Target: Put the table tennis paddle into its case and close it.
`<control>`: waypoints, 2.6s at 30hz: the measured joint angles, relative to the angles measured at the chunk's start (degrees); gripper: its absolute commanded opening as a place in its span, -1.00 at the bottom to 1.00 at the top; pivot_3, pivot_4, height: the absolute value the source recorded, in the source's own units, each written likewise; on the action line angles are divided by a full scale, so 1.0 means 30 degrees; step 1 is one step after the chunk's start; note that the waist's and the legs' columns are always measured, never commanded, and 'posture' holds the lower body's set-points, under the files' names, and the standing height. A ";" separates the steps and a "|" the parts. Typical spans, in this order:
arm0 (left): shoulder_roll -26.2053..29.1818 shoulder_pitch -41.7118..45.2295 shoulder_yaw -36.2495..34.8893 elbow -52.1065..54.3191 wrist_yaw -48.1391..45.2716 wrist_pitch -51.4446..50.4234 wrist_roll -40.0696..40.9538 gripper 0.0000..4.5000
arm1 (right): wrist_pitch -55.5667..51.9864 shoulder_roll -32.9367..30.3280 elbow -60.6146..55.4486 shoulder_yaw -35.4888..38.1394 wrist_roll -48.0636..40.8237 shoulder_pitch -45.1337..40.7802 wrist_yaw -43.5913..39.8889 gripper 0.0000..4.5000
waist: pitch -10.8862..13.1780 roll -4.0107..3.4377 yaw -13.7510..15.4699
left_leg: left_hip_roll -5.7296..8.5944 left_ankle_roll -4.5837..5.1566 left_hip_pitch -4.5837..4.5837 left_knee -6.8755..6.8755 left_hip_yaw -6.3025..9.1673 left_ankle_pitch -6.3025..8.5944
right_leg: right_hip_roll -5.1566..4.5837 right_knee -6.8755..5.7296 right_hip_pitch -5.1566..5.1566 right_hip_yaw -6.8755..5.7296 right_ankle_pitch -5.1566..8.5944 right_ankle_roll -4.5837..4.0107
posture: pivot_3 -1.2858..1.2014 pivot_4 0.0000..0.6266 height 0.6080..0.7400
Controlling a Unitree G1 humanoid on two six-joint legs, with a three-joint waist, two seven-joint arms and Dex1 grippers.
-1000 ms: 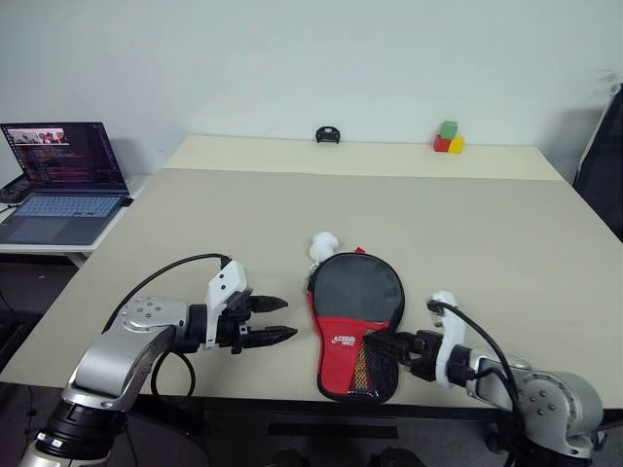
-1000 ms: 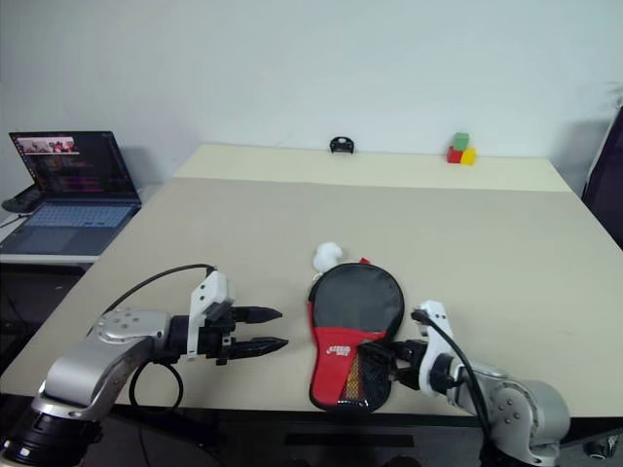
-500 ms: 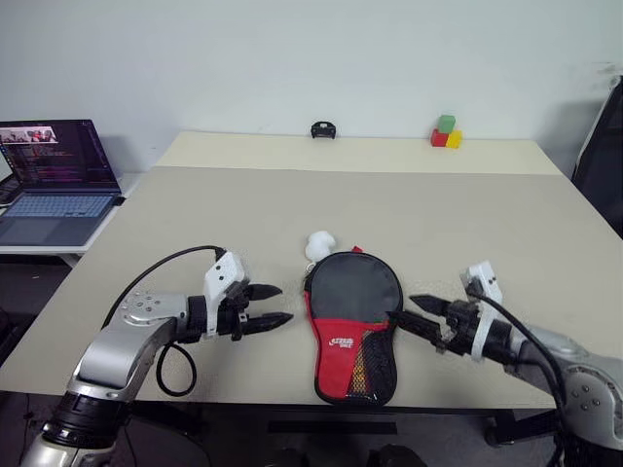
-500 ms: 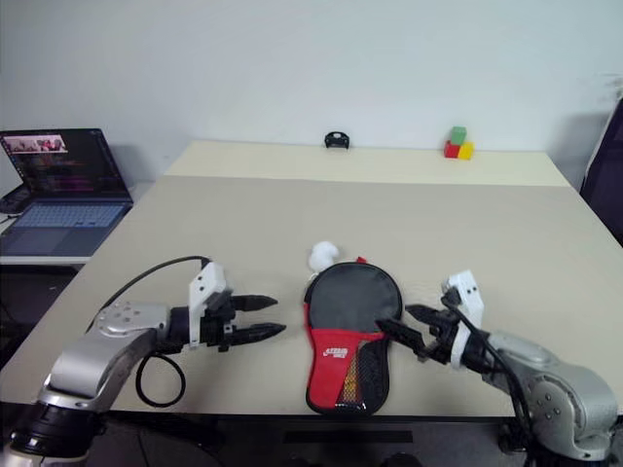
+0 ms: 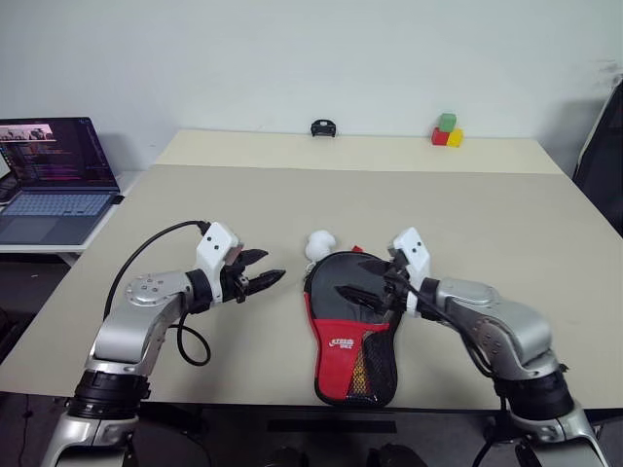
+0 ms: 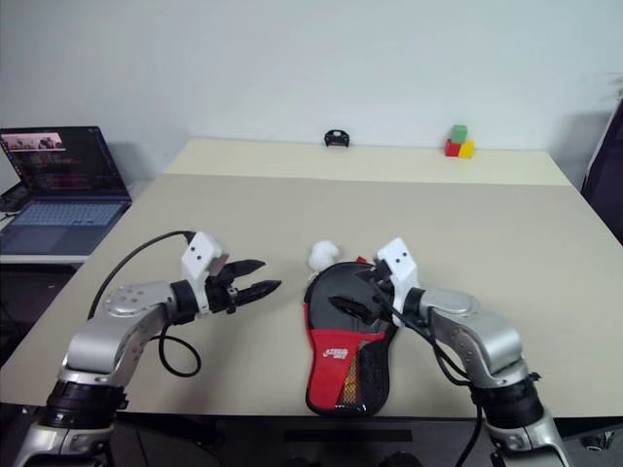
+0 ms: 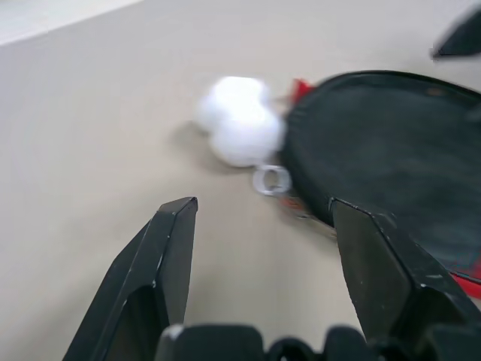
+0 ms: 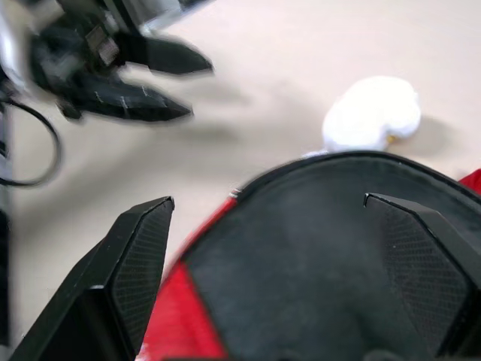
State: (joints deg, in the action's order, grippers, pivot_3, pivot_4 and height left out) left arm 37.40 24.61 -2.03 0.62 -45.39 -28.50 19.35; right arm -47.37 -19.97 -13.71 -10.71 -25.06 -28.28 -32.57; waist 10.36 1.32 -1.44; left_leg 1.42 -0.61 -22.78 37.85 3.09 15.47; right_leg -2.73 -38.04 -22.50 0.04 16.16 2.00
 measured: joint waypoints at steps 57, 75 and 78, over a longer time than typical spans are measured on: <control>-0.7362 1.2876 0.2188 -2.2828 0.0768 0.5890 -0.6036 -0.83 | 0.1895 0.2537 0.2425 -0.1336 0.4417 0.1320 0.2617 1.00 | -0.0111 0.0140 -0.0133 | 0.0010 -0.0035 0.0034 0.0094 -0.0125 -0.0098 | 0.0160 -0.0367 -0.0186 0.0134 -0.0089 -0.0005 | 0.03 -0.52 1.00; -0.7097 1.3601 0.1336 -2.2797 0.0422 0.5738 -0.6139 -0.83 | 0.2131 0.2463 0.2655 -0.2021 0.5825 0.1273 0.2295 1.00 | -0.0155 0.0202 -0.0116 | 0.0001 -0.0039 0.0013 0.0092 -0.0128 -0.0099 | 0.0162 -0.0352 -0.0204 0.0137 -0.0090 -0.0009 | 0.03 -0.52 1.00; -0.7612 1.4290 0.1809 -2.3112 0.0355 0.6362 -0.6802 -0.83 | 0.2150 0.2371 0.2964 -0.2116 0.5963 0.1140 0.2097 1.00 | -0.0205 0.0211 -0.0115 | 0.0005 -0.0039 0.0026 0.0091 -0.0133 -0.0099 | 0.0163 -0.0354 -0.0193 0.0138 -0.0090 -0.0008 | 0.03 -0.52 1.00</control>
State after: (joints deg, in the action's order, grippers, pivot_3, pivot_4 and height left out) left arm 14.56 67.48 3.39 -68.71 -44.32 -9.41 -1.06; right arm -40.92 -12.86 -4.82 -17.06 -7.17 -24.86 -26.28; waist 9.75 1.95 -1.78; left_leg 1.43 -0.72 -22.70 38.12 2.69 15.18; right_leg -2.24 -39.11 -23.08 0.46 15.89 1.97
